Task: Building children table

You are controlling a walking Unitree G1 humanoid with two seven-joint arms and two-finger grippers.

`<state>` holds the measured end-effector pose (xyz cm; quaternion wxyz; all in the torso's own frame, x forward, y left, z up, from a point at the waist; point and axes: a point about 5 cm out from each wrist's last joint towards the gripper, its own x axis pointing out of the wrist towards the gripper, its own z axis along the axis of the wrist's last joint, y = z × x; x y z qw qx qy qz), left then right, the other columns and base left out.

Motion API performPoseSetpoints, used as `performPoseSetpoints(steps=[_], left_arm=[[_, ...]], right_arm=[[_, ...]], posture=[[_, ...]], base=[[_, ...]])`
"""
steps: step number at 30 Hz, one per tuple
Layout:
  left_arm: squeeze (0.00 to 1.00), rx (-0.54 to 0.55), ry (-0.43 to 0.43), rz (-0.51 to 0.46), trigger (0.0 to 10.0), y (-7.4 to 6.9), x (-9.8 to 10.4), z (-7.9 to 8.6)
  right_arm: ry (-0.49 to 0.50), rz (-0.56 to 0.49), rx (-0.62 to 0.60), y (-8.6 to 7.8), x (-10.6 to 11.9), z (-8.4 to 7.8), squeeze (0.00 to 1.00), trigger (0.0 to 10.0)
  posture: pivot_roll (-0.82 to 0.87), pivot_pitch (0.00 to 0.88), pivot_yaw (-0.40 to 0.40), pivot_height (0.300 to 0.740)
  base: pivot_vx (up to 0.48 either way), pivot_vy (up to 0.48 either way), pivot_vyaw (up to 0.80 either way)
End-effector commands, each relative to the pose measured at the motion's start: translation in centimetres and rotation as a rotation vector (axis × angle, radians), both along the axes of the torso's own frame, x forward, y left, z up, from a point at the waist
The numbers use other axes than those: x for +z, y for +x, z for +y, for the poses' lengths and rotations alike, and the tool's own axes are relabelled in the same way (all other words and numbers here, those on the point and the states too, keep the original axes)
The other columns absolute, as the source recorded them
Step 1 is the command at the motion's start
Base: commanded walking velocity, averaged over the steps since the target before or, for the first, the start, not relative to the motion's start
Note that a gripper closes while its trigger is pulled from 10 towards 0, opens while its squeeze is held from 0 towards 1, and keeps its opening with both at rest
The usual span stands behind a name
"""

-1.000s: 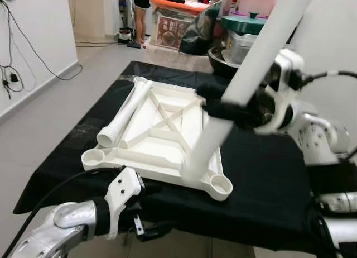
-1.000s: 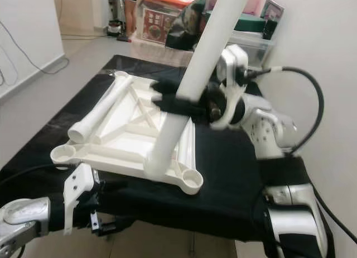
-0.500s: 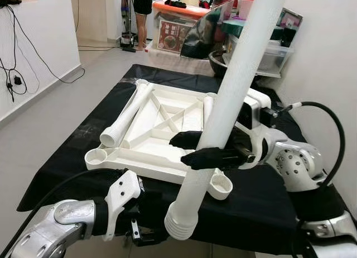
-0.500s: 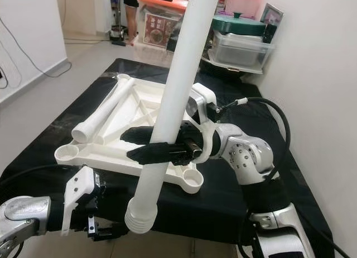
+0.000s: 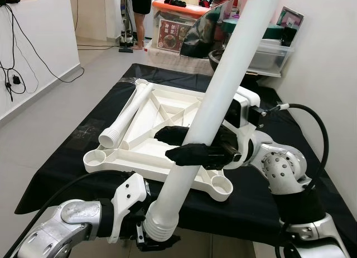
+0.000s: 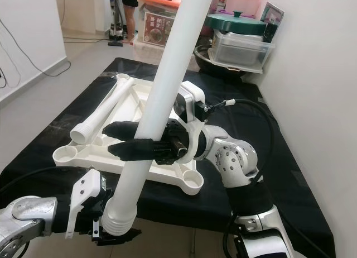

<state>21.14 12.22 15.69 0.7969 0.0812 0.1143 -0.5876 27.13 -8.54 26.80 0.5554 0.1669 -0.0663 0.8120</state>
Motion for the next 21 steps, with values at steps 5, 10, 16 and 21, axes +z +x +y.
performPoseSetpoints(steps=[5, 10, 16, 21], left_arm=[[0.0, -0.056, -0.021, -0.021, 10.0, -0.2, 0.6, -0.7], [0.0, -0.059, -0.02, -0.023, 10.0, -0.3, 0.6, -0.6], [0.0, -0.05, -0.012, -0.023, 10.0, -0.4, 0.5, -0.4], [0.0, -0.029, -0.011, -0.03, 10.0, -0.1, 0.3, -0.2]], right_arm=[[-0.029, -0.012, -0.074, 1.1, -0.2, -0.6, 0.0, 0.0], [-0.044, -0.016, -0.132, 2.0, -0.2, -1.4, 0.0, 0.0], [-0.047, -0.01, -0.159, 2.6, -0.1, -2.3, 0.0, 0.0], [-0.051, -0.002, -0.141, 2.1, -0.4, -2.2, 0.0, 0.0]], posture=[[0.1, 0.0, -0.135, 0.74], [0.1, 0.0, -0.137, 0.74], [0.1, 0.0, -0.141, 0.74], [0.1, 0.0, -0.137, 0.74]], base=[[0.0, 0.0, 0.0], [0.0, 0.0, 0.0], [0.0, 0.0, 0.0], [0.0, 0.0, 0.0]])
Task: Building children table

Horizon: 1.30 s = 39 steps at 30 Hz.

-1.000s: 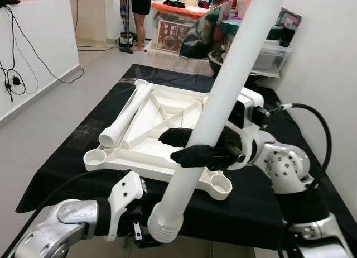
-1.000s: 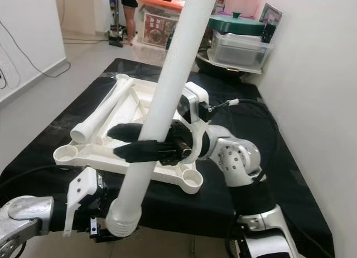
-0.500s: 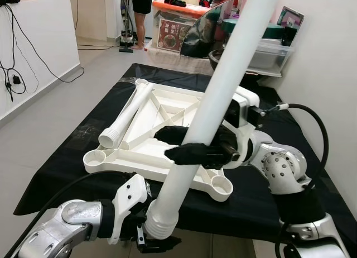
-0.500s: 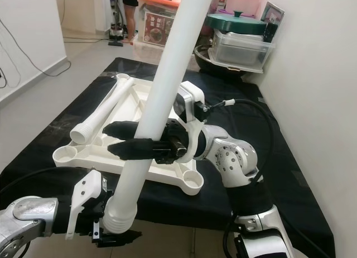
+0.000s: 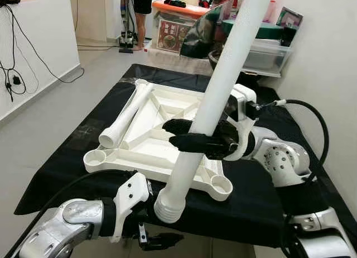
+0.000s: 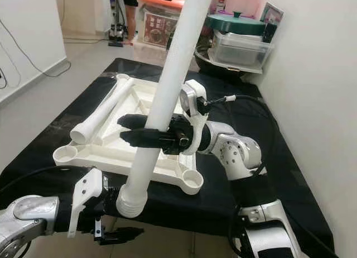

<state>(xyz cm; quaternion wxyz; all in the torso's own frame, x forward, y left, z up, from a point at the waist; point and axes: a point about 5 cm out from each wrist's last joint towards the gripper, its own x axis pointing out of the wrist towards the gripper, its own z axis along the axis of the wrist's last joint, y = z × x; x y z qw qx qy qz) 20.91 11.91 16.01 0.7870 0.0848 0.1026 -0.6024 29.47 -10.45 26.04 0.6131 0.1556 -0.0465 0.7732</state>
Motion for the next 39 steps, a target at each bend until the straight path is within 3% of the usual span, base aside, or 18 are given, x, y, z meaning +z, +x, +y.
performPoseSetpoints(steps=[1, 4, 17, 18, 20, 21, 31, 32, 33, 37, 38, 39], left_arm=[[0.0, 0.024, -0.015, -0.02, 10.0, 0.4, 0.0, 0.0], [0.0, 0.041, -0.078, -0.014, 10.0, 0.8, 0.6, 0.0], [0.0, 0.033, -0.089, -0.022, 10.0, 1.2, 0.9, 0.0], [0.0, 0.026, -0.103, -0.018, 1.4, 1.1, 0.9, -0.1], [0.0, 0.022, -0.112, -0.016, 1.4, 1.1, 0.9, -0.2], [0.0, 0.02, -0.125, -0.011, 0.0, 1.0, 0.9, -0.2], [0.0, 0.048, -0.142, -0.013, 0.0, 1.2, 0.9, 0.0], [0.0, 0.059, -0.138, -0.022, 0.0, 1.3, 0.9, 0.1], [0.0, 0.081, -0.127, -0.035, 0.0, 1.6, 0.9, 0.1], [0.0, 0.095, -0.119, -0.044, 0.0, 1.7, 0.9, 0.2], [0.0, 0.144, -0.095, -0.074, 2.6, 2.3, 0.9, 0.4], [0.0, 0.219, -0.067, -0.121, 3.6, 3.1, 1.0, 0.8]], right_arm=[[0.015, -0.016, 0.007, -0.6, 0.1, 0.0, 0.0, 0.0], [0.041, 0.012, 0.033, -1.4, -0.5, 0.7, 0.0, 0.0], [0.065, 0.025, 0.049, -1.8, -0.8, 1.6, 0.0, 0.0], [0.067, 0.024, 0.048, -1.9, -0.8, 1.7, 0.0, 0.0], [0.068, 0.023, 0.047, -1.9, -0.8, 1.7, 0.0, 0.0], [0.069, 0.023, 0.045, -1.9, -0.7, 1.7, 0.0, 0.0], [0.071, 0.019, -0.02, -1.6, -0.6, 1.9, 0.0, 0.0], [0.045, 0.025, -0.073, -1.3, -0.8, 2.2, 0.0, 9.8], [0.022, 0.063, -0.149, -0.6, -1.0, 2.4, 0.0, 10.0], [0.006, 0.09, -0.198, -0.1, -1.2, 2.5, 0.0, 10.0], [0.003, 0.105, -0.33, 1.0, -0.9, 2.6, 1.0, 10.0], [0.005, 0.128, -0.464, 2.0, -0.7, 2.4, 1.0, 10.0]], posture=[[0.1, 0.0, -0.136, 0.74], [0.1, 0.0, -0.133, 0.74], [0.09, 0.0, -0.127, 0.74], [0.09, 0.0, -0.127, 0.74], [0.09, 0.0, -0.127, 0.74], [0.09, 0.0, -0.129, 0.74], [0.09, 0.0, -0.134, 0.74], [0.09, 0.0, -0.136, 0.74], [0.09, 0.0, -0.136, 0.74], [0.09, 0.0, -0.136, 0.74], [0.09, 0.0, -0.136, 0.74], [0.09, 0.0, -0.137, 0.74]], base=[[0.0, 0.0, 0.0], [0.0, 0.0, 0.0], [0.0, 0.0, 0.0], [0.0, 0.0, 0.0], [0.0, 0.0, 0.0], [0.0, 0.0, 0.0], [0.0, 0.0, 0.0], [0.0, 0.0, 0.0], [0.0, 0.0, 0.0], [0.0, 0.0, 0.0], [0.0, 0.0, 0.0], [0.0, 0.0, 0.0]])
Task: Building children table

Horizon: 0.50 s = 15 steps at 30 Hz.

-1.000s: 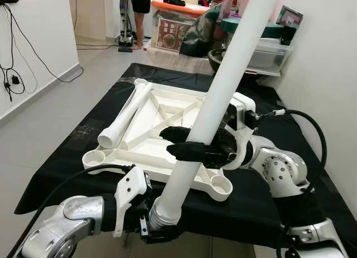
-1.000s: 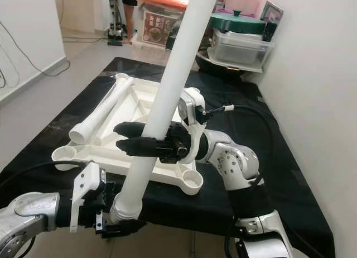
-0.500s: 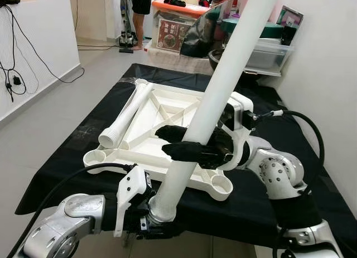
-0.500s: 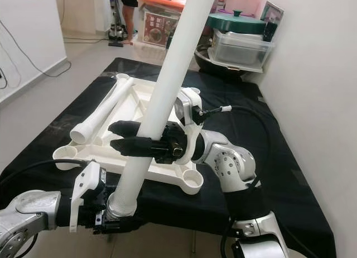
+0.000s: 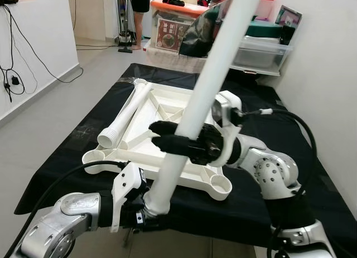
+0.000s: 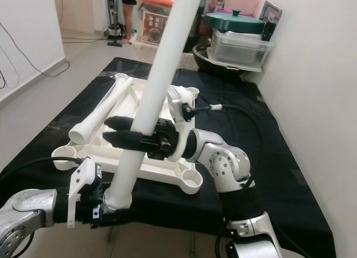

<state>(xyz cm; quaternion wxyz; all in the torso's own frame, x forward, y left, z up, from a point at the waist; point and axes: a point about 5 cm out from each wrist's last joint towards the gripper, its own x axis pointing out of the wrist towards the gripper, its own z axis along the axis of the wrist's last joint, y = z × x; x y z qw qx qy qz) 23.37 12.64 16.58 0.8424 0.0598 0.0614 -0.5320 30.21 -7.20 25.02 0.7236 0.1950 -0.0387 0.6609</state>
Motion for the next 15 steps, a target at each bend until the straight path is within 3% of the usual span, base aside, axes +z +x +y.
performPoseSetpoints(steps=[1, 2, 3, 4, 5, 6, 8, 11, 12, 15], left_arm=[[0.0, 0.046, 0.021, -0.06, 3.6, 0.6, 0.5, 0.1], [0.0, 0.128, 0.048, -0.091, 4.3, 1.5, 0.6, 0.6], [0.0, 0.128, 0.048, -0.091, 4.3, 1.5, 0.6, 0.6], [0.0, 0.26, 0.095, -0.139, 8.4, 2.8, 0.7, 1.4], [0.0, 0.26, 0.095, -0.139, 8.4, 2.8, 0.7, 1.4], [0.0, 0.397, 0.164, -0.197, 9.8, 4.2, 0.7, 2.3], [0.0, 0.583, 0.26, -0.275, 8.9, 5.8, 0.8, 3.4], [0.0, 0.621, 0.287, -0.292, 8.9, 6.2, 0.7, 3.6], [0.0, 0.654, 0.314, -0.301, 9.8, 6.5, 0.5, 3.7], [0.0, 0.798, 0.404, -0.342, 10.0, 7.9, 0.2, 3.6]], right_arm=[[-0.015, 0.015, -0.159, 1.3, 0.3, -0.9, 1.0, 10.0], [-0.021, 0.024, -0.258, 1.9, 0.5, -1.1, 1.0, 10.0], [-0.021, 0.024, -0.258, 1.9, 0.5, -1.1, 1.0, 10.0], [-0.03, 0.053, -0.371, 2.6, 0.6, -1.5, 0.0, 10.0], [-0.03, 0.053, -0.371, 2.6, 0.6, -1.5, 0.0, 10.0], [-0.002, 0.12, -0.442, 3.1, 0.6, -1.7, 0.0, 10.0], [0.053, 0.27, -0.541, 3.5, 0.1, -1.7, 0.0, 10.0], [0.074, 0.322, -0.554, 3.4, -0.1, -1.5, 0.0, 10.0], [0.09, 0.374, -0.578, 3.4, -0.5, -1.2, 0.0, 10.0], [0.116, 0.53, -0.657, 3.5, -2.3, 0.2, 0.0, 10.0]], posture=[[0.09, 0.0, -0.137, 0.74], [0.09, 0.0, -0.136, 0.74], [0.09, 0.0, -0.136, 0.74], [0.09, 0.0, -0.136, 0.74], [0.09, 0.0, -0.136, 0.74], [0.08, 0.0, -0.137, 0.74], [0.08, 0.0, -0.137, 0.74], [0.08, 0.0, -0.137, 0.74], [0.07, 0.0, -0.137, 0.74], [0.07, 0.0, -0.139, 0.74]], base=[[0.0, 0.0, 0.0], [0.0, 0.0, 0.0], [0.0, 0.0, 0.0], [0.0, 0.0, 0.0], [0.0, 0.0, 0.0], [0.0, 0.0, 0.0], [0.0, 0.0, 0.0], [0.0, 0.0, 0.0], [0.0, 0.0, 0.0], [0.0, 0.0, 0.0]])
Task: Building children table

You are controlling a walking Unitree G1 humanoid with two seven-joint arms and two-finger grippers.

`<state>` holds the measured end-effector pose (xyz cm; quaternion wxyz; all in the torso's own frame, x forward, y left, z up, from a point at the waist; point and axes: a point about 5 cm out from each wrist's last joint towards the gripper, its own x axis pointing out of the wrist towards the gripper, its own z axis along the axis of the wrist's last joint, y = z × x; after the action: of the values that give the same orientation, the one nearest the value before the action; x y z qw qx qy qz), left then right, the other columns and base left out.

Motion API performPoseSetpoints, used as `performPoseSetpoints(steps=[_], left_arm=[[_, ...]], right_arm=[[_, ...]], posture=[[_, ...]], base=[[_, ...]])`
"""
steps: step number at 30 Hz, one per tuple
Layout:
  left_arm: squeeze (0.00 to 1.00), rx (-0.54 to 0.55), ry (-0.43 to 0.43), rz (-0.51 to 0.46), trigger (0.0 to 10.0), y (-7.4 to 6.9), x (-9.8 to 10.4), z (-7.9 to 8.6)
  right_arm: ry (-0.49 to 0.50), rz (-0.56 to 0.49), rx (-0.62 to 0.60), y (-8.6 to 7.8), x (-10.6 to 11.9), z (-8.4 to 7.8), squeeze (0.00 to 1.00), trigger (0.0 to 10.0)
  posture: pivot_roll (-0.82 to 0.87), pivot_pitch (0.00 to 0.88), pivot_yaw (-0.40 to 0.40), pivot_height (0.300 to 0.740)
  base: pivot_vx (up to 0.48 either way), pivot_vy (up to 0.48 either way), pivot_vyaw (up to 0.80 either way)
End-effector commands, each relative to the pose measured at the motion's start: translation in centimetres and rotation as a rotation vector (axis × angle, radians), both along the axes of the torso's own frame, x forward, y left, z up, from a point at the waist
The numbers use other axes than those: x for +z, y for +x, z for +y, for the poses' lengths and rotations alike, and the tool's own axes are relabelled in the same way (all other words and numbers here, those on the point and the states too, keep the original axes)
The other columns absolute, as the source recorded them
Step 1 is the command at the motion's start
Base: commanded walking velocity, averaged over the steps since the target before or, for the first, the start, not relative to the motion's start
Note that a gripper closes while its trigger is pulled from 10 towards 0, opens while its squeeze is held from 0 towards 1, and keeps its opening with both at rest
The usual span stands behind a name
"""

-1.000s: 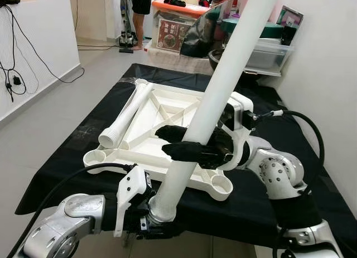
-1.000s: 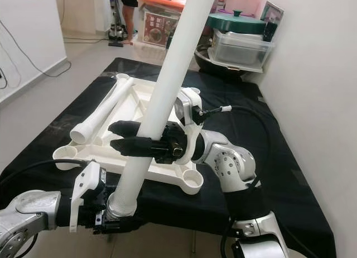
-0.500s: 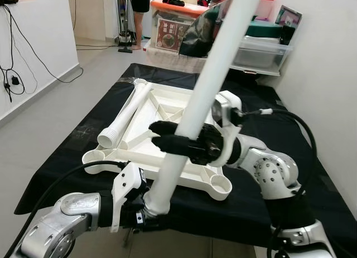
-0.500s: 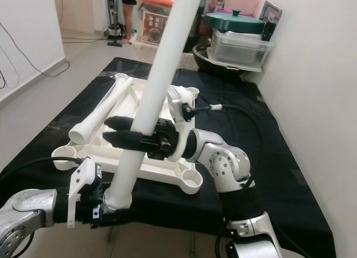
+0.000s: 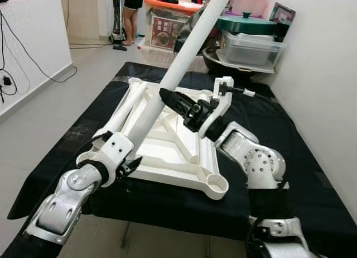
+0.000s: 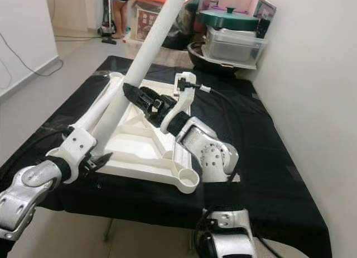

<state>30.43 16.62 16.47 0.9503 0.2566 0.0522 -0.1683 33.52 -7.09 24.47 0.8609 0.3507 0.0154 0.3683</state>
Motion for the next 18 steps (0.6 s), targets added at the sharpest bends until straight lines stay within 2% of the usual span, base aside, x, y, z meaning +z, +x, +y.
performPoseSetpoints(steps=[1, 3, 5, 6, 7, 8, 10, 18], left_arm=[[0.0, 0.071, 0.047, -0.048, 10.0, 0.8, 0.3, -0.4], [0.0, 0.107, 0.071, -0.088, 10.0, 1.4, 0.6, -1.3], [0.0, 0.107, 0.071, -0.088, 10.0, 1.4, 0.6, -1.3], [0.0, 0.112, 0.107, -0.115, 10.0, 1.8, 0.8, -2.2], [0.0, 0.112, 0.107, -0.115, 10.0, 1.8, 0.8, -2.2], [0.0, 0.105, 0.199, -0.152, 10.0, 2.4, 0.8, -3.6], [0.0, 0.092, 0.251, -0.153, 10.0, 2.8, 0.6, -4.4], [0.0, 0.081, 0.304, -0.101, 10.0, 3.1, -0.5, -4.7]], right_arm=[[0.009, 0.115, -0.066, 0.2, -1.7, 0.1, 0.0, 10.0], [0.004, 0.183, -0.105, 0.3, -2.8, 1.0, 0.0, 10.0], [0.004, 0.183, -0.105, 0.3, -2.8, 1.0, 0.0, 10.0], [0.004, 0.214, -0.127, 0.4, -3.0, 1.4, 0.0, 10.0], [0.004, 0.214, -0.127, 0.4, -3.0, 1.4, 0.0, 10.0], [0.012, 0.245, -0.153, 0.5, -2.7, 1.9, 0.0, 10.0], [0.015, 0.249, -0.164, 0.6, -2.4, 2.2, 0.0, 10.0], [0.06, 0.221, -0.212, 0.7, -1.2, 1.9, 0.0, 10.0]], posture=[[0.07, 0.0, -0.139, 0.74], [0.07, 0.0, -0.138, 0.74], [0.07, 0.0, -0.138, 0.74], [0.08, 0.0, -0.14, 0.74], [0.08, 0.0, -0.14, 0.74], [0.08, 0.0, -0.144, 0.74], [0.08, 0.0, -0.144, 0.74], [0.08, 0.0, -0.14, 0.74]], base=[[0.0, 0.0, 0.0], [0.0, 0.0, 0.0], [0.0, 0.0, 0.0], [0.0, 0.0, 0.0], [0.0, 0.0, 0.0], [0.0, 0.0, 0.0], [0.0, 0.0, 0.0], [0.0, 0.0, 0.0]])
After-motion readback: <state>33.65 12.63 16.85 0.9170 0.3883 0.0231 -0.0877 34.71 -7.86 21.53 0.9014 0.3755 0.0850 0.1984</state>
